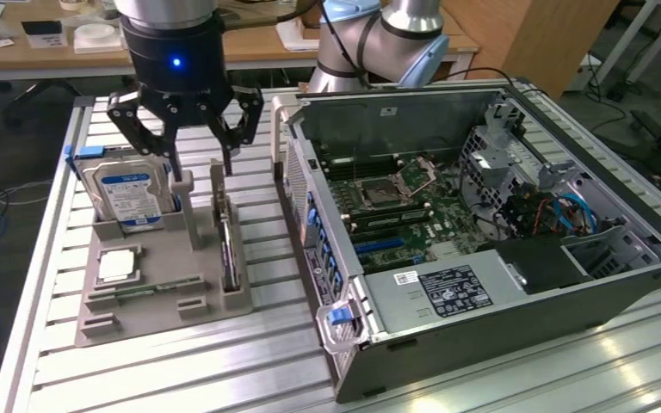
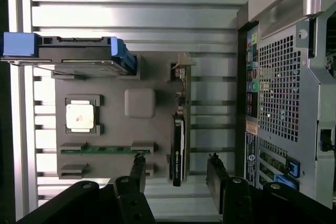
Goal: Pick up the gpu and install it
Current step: 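Pick up the gpu and move the gpu toward the slot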
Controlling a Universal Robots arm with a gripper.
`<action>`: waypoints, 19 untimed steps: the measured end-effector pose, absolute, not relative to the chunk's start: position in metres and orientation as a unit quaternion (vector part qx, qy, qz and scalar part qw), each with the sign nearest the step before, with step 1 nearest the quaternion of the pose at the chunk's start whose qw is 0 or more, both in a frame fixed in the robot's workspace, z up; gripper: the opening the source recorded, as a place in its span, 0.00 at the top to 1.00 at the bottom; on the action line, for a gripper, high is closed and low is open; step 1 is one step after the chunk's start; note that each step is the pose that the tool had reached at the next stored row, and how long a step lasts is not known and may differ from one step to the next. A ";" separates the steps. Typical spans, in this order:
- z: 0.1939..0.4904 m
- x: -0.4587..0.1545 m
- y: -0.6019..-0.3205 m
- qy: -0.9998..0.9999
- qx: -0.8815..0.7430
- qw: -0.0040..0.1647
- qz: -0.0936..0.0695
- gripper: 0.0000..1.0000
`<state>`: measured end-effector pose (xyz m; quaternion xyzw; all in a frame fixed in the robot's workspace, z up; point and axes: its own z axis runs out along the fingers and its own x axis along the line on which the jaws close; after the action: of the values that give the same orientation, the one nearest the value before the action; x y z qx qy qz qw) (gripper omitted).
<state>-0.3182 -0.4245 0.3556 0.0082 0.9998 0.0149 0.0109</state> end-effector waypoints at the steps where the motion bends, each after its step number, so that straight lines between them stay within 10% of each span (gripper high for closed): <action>1: 0.354 -0.318 -0.425 1.000 0.008 0.011 0.015 0.41; 19: 0.322 -0.310 -0.425 1.000 0.007 0.003 0.015 0.41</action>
<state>-0.3096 -0.4246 0.3221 0.0069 0.9999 0.0149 0.0035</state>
